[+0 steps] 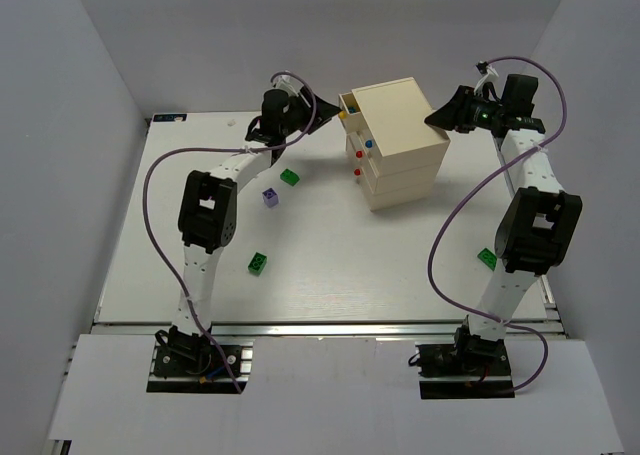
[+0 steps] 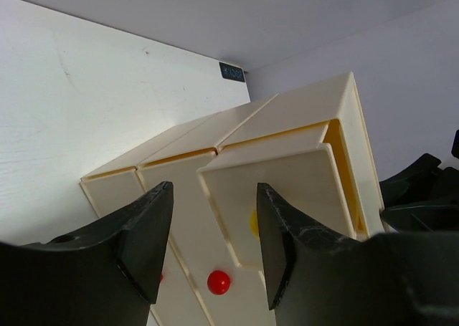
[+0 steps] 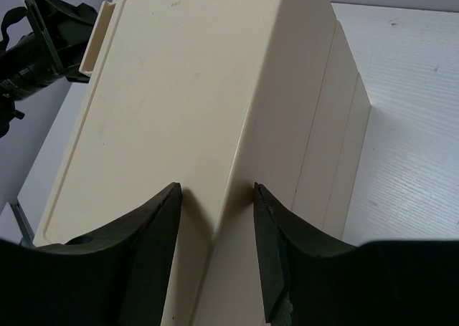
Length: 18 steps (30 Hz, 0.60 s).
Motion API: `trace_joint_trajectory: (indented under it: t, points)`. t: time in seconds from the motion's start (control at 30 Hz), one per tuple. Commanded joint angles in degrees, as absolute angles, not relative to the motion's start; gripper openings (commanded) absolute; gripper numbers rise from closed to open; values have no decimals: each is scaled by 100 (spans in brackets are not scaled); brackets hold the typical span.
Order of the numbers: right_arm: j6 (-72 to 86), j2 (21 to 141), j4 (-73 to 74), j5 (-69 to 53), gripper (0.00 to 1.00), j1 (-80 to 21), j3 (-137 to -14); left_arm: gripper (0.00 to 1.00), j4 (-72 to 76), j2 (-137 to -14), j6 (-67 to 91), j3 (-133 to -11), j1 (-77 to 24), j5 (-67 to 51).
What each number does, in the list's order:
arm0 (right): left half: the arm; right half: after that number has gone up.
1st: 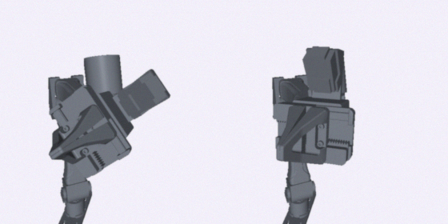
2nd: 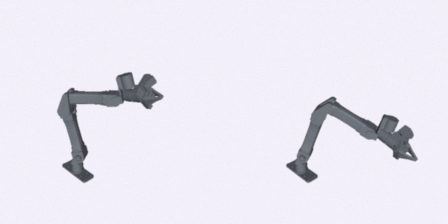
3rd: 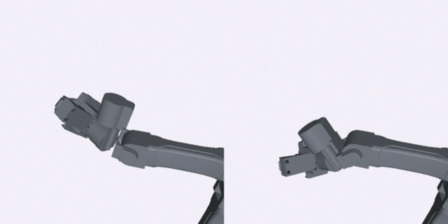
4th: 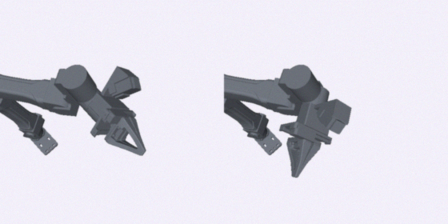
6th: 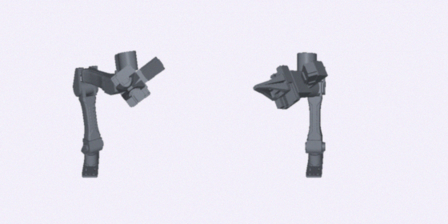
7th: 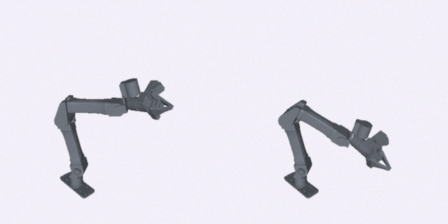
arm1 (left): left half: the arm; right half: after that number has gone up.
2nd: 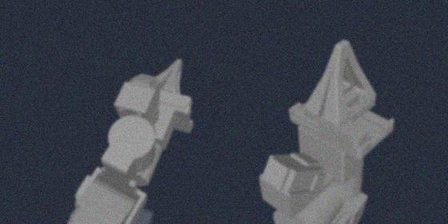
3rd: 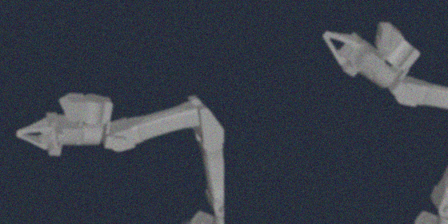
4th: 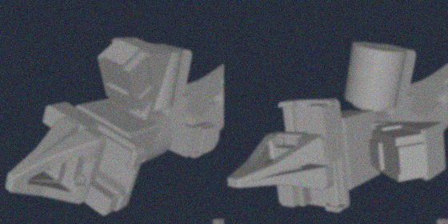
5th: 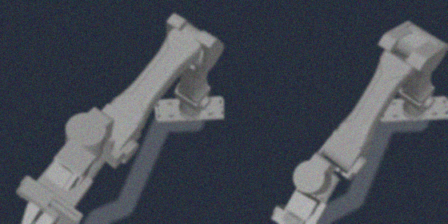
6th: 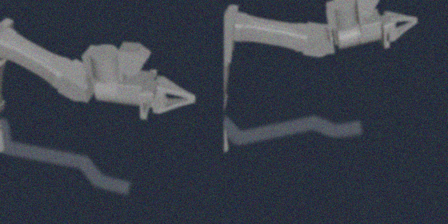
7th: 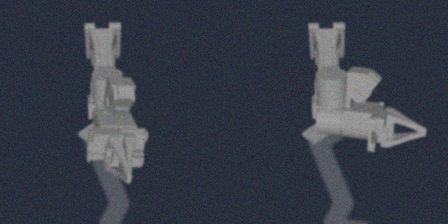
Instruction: Sort the legos into containers by color
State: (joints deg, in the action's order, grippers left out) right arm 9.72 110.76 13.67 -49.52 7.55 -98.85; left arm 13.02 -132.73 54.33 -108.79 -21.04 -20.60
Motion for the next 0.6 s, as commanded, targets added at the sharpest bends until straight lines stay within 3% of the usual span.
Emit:
trace_joint_trajectory:
  t: [0.0,0.57]
  points:
    - [765,11250,2065,-5177,49,650,-9914,60,1151,-13333,5511,-11284,-2162,-2531]
    - [703,11382,2171,-5194,48,624,-9975,62,1213,-14036,5695,-11979,-2268,-3296]
